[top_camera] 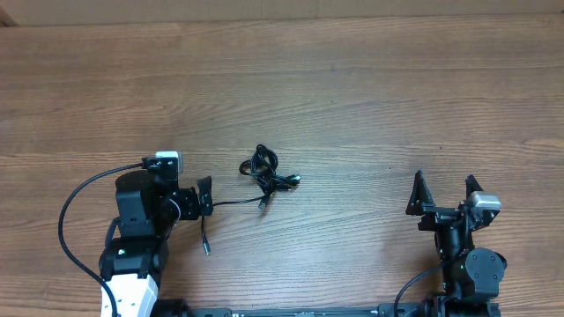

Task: Untangle cables
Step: 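Move the left gripper forward toward the tangled black cable bundle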

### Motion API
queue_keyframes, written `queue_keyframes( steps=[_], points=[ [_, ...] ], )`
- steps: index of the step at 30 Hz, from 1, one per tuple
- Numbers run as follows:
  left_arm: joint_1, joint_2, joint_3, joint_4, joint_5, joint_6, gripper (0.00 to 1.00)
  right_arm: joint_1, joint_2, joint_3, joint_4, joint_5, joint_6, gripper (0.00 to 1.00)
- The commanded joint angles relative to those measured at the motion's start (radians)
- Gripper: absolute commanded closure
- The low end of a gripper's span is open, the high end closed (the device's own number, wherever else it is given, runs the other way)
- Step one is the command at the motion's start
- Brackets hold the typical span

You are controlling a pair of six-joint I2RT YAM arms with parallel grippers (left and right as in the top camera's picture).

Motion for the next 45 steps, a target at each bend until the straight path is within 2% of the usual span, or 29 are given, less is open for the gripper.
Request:
queue_keyframes(
  steps=[1,20,37,45],
  points=[
    [0.004,0.002,0.041,-0.008,0.011,0.035,0.0,-0.002,-0.008,-0.011,0.006,0.003,0.007,0.0],
    [0.003,0.018,0.079,-0.077,0.012,0.077,0.0,-0.002,-0.008,-0.011,0.006,0.003,0.007,0.0],
    [0.003,0.243,0.202,-0.163,0.012,0.078,0.0,-0.002,-0.008,-0.011,0.006,0.003,0.008,0.0],
    [0.003,0.288,0.225,-0.181,0.022,0.082,0.0,-0.002,-0.008,-0.011,0.006,0.003,0.007,0.0]
  ],
)
